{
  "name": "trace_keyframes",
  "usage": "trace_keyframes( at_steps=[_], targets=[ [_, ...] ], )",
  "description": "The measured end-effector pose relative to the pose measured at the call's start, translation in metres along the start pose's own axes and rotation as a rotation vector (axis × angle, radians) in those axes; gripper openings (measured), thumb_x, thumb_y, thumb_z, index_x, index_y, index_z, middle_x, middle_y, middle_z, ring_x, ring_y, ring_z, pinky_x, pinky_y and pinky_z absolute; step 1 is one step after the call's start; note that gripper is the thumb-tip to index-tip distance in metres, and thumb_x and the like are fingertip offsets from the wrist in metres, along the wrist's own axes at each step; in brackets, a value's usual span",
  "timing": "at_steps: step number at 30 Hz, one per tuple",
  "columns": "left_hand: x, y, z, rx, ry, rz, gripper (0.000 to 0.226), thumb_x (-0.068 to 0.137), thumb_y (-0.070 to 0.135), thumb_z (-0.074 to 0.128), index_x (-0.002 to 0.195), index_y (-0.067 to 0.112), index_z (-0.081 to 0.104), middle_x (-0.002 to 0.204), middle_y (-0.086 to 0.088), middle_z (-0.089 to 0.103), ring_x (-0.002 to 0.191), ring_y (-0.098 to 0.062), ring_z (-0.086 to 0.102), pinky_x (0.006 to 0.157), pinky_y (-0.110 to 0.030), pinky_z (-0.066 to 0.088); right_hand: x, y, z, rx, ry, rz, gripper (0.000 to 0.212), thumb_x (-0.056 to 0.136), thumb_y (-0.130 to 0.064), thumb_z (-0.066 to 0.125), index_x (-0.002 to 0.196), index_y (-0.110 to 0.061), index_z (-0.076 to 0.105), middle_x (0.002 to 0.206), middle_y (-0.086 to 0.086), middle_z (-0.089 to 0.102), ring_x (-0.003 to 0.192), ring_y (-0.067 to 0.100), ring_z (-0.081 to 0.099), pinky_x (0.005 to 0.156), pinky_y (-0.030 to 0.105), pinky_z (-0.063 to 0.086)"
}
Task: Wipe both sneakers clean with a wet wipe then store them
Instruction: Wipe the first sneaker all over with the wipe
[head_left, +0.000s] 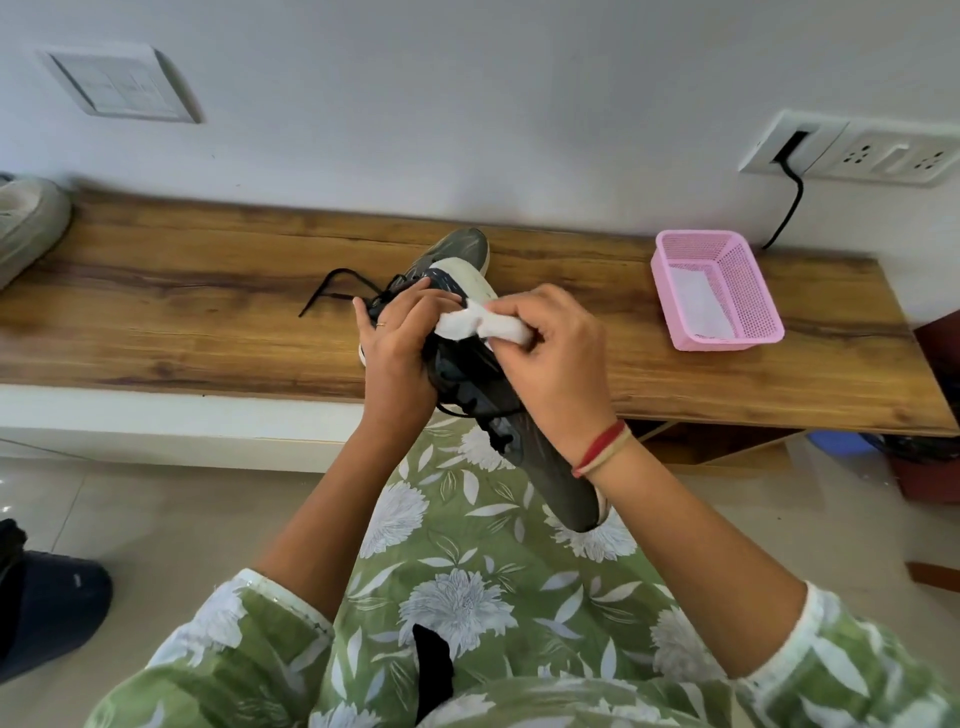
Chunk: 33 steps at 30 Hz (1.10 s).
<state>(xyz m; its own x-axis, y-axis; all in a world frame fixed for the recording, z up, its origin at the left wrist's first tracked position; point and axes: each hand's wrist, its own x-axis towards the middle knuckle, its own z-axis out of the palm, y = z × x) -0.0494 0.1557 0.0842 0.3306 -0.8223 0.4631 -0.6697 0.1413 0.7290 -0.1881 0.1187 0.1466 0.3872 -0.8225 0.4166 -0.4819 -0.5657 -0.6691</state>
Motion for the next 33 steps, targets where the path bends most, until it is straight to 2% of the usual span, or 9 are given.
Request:
trace_keyframes(
  at_steps=[5, 8, 13, 17, 20, 22, 26, 30, 33],
  targets=[
    [-0.003, -0.003, -0.001, -0.016, 0.013, -0.062, 0.025, 0.08, 0.004, 0.065, 0.092, 0.026, 0.059, 0.106, 0.014, 0.062, 0.125, -0.014, 0.049, 0.109, -0.067, 0.004, -0.018, 0.014, -0.002, -0.183, -0.346, -0.082, 0.022, 0.076, 0.0, 0.068, 0.094, -0.011, 0.073, 0.076, 0.006, 0.055, 0.067, 0.016, 0.047, 0.056, 0.019, 0.027],
    [-0.007, -0.006, -0.002, -0.001, 0.007, -0.048, 0.016, 0.081, 0.008, 0.059, 0.093, 0.019, 0.064, 0.106, 0.015, 0.06, 0.126, -0.014, 0.048, 0.11, -0.066, 0.003, -0.028, 0.019, -0.013, -0.231, -0.51, -0.077, 0.021, 0.079, 0.0, 0.063, 0.092, -0.013, 0.074, 0.078, 0.006, 0.057, 0.071, 0.024, 0.054, 0.058, 0.028, 0.035],
    [-0.005, -0.002, 0.001, -0.04, 0.003, -0.065, 0.02, 0.08, 0.009, 0.063, 0.092, 0.026, 0.061, 0.104, 0.016, 0.061, 0.124, -0.012, 0.049, 0.109, -0.068, 0.004, -0.018, 0.003, -0.005, -0.137, -0.196, -0.098, 0.027, 0.073, 0.002, 0.064, 0.097, -0.009, 0.071, 0.086, 0.007, 0.062, 0.077, 0.02, 0.056, 0.064, 0.024, 0.037],
    [-0.005, 0.001, 0.0, -0.069, -0.015, -0.075, 0.011, 0.081, 0.019, 0.06, 0.09, 0.025, 0.061, 0.103, 0.017, 0.061, 0.125, -0.013, 0.049, 0.107, -0.069, 0.006, -0.022, 0.01, 0.0, -0.382, -0.247, -0.245, 0.027, 0.072, 0.0, 0.069, 0.094, -0.016, 0.072, 0.08, 0.003, 0.06, 0.072, 0.024, 0.055, 0.063, 0.029, 0.024],
    [-0.008, -0.004, -0.002, -0.032, -0.015, -0.066, 0.014, 0.081, 0.012, 0.06, 0.091, 0.022, 0.063, 0.105, 0.016, 0.061, 0.125, -0.013, 0.049, 0.11, -0.067, 0.004, -0.033, 0.02, -0.01, -0.504, -0.328, -0.285, 0.024, 0.066, -0.001, 0.072, 0.082, -0.02, 0.074, 0.073, 0.0, 0.06, 0.072, 0.024, 0.055, 0.069, 0.033, 0.03],
    [-0.012, -0.006, -0.002, 0.013, -0.017, -0.02, 0.017, 0.081, 0.007, 0.064, 0.09, 0.021, 0.064, 0.105, 0.018, 0.06, 0.125, -0.013, 0.049, 0.111, -0.065, 0.002, -0.033, 0.017, -0.012, -0.457, -0.351, -0.217, 0.021, 0.067, -0.005, 0.069, 0.081, -0.02, 0.073, 0.074, -0.001, 0.062, 0.074, 0.024, 0.056, 0.07, 0.035, 0.035],
    [-0.014, -0.006, 0.0, 0.012, -0.014, -0.02, 0.037, 0.077, 0.002, 0.073, 0.091, 0.032, 0.057, 0.104, 0.021, 0.058, 0.125, -0.01, 0.048, 0.111, -0.065, 0.003, -0.022, 0.006, 0.001, -0.288, -0.271, -0.089, 0.021, 0.075, -0.011, 0.061, 0.089, -0.024, 0.071, 0.082, -0.003, 0.062, 0.078, 0.021, 0.055, 0.07, 0.031, 0.026],
    [-0.015, -0.009, -0.005, -0.025, 0.02, -0.106, 0.039, 0.078, 0.001, 0.071, 0.093, 0.034, 0.056, 0.105, 0.019, 0.059, 0.125, -0.008, 0.047, 0.11, -0.066, 0.004, -0.028, 0.01, -0.003, -0.45, -0.473, -0.17, 0.02, 0.077, -0.012, 0.061, 0.086, -0.025, 0.073, 0.08, -0.004, 0.062, 0.082, 0.022, 0.054, 0.071, 0.035, 0.022],
    [-0.014, -0.009, -0.007, -0.026, 0.021, -0.06, 0.035, 0.077, 0.0, 0.071, 0.092, 0.029, 0.06, 0.106, 0.017, 0.06, 0.126, -0.008, 0.046, 0.111, -0.065, 0.002, -0.027, 0.012, -0.005, -0.352, -0.516, -0.05, 0.022, 0.082, -0.013, 0.057, 0.093, -0.025, 0.071, 0.088, -0.004, 0.063, 0.09, 0.02, 0.052, 0.078, 0.036, 0.027]
  ],
)
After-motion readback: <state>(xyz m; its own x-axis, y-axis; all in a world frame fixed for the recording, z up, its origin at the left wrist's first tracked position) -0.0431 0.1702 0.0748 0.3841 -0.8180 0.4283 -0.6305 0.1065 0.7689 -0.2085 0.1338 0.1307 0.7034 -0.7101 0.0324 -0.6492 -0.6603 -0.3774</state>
